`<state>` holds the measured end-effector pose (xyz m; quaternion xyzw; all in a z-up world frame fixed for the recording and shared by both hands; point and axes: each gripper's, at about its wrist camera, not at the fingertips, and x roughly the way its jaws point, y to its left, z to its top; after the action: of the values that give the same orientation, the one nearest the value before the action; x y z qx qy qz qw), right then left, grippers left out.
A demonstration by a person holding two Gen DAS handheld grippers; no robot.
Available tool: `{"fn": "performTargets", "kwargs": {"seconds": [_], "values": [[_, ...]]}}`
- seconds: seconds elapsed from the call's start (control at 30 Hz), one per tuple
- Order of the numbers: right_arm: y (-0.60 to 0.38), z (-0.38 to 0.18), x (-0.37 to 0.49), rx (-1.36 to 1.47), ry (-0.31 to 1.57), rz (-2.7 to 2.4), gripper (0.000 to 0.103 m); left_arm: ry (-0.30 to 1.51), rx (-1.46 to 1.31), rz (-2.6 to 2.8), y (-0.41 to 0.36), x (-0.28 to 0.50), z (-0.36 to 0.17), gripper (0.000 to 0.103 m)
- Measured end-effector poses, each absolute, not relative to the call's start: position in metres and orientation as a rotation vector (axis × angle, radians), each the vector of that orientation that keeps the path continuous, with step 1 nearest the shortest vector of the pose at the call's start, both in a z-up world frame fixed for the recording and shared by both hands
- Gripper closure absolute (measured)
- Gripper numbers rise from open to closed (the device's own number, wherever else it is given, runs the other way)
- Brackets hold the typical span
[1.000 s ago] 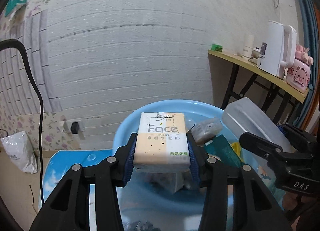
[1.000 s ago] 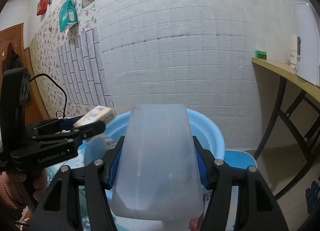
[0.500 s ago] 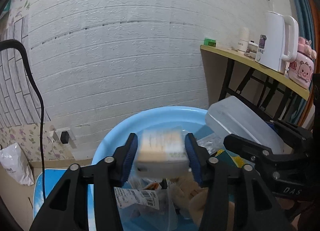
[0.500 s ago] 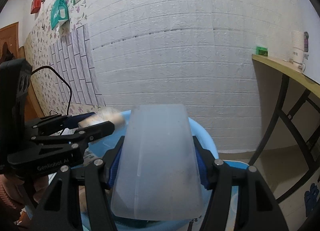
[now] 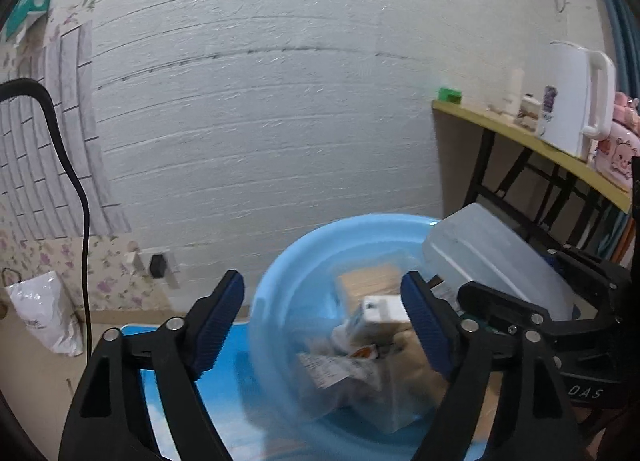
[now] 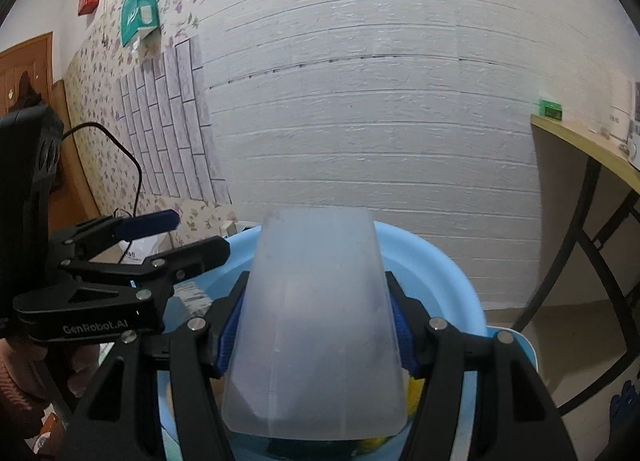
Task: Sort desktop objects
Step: 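Open both tools to drop the tissue pack and clear case into the basin, then withdraw both tools from the basin back over the table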
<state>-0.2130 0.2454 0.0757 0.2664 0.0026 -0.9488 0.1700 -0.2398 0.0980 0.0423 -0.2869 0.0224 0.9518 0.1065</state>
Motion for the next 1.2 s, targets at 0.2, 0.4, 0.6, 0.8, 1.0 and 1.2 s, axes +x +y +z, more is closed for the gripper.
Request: {"fn": "performTargets", "kwargs": {"seconds": [0.2, 0.4, 0.6, 0.8, 1.0, 1.2], "values": [[0.245, 0.077, -0.218, 0.855, -0.010, -2.747, 0.021, 0.056, -0.918, 2.800, 0.089, -0.233, 0.050, 0.010], [0.245, 0.082, -0.215, 0.910, -0.043, -2.738, 0.016, 0.091, -1.023, 2.790, 0.083, -0.227, 0.050, 0.006], [0.244, 0.084, -0.214, 1.019, -0.066, -2.767, 0.015, 0.153, -1.186, 2.812, 0.075, -0.227, 0.045, 0.006], [0.242, 0.088, -0.206, 1.094, -0.100, -2.744, 0.015, 0.145, -1.283, 2.810, 0.066, -0.218, 0.042, 0.006], [0.237, 0.100, -0.188, 1.097, -0.093, -2.744, 0.015, 0.135, -1.259, 2.844, 0.061, -0.199, 0.053, 0.000], [0.232, 0.111, -0.169, 1.077, -0.109, -2.750, 0.015, 0.089, -1.225, 2.848, 0.054, -0.178, 0.063, 0.000]]}}
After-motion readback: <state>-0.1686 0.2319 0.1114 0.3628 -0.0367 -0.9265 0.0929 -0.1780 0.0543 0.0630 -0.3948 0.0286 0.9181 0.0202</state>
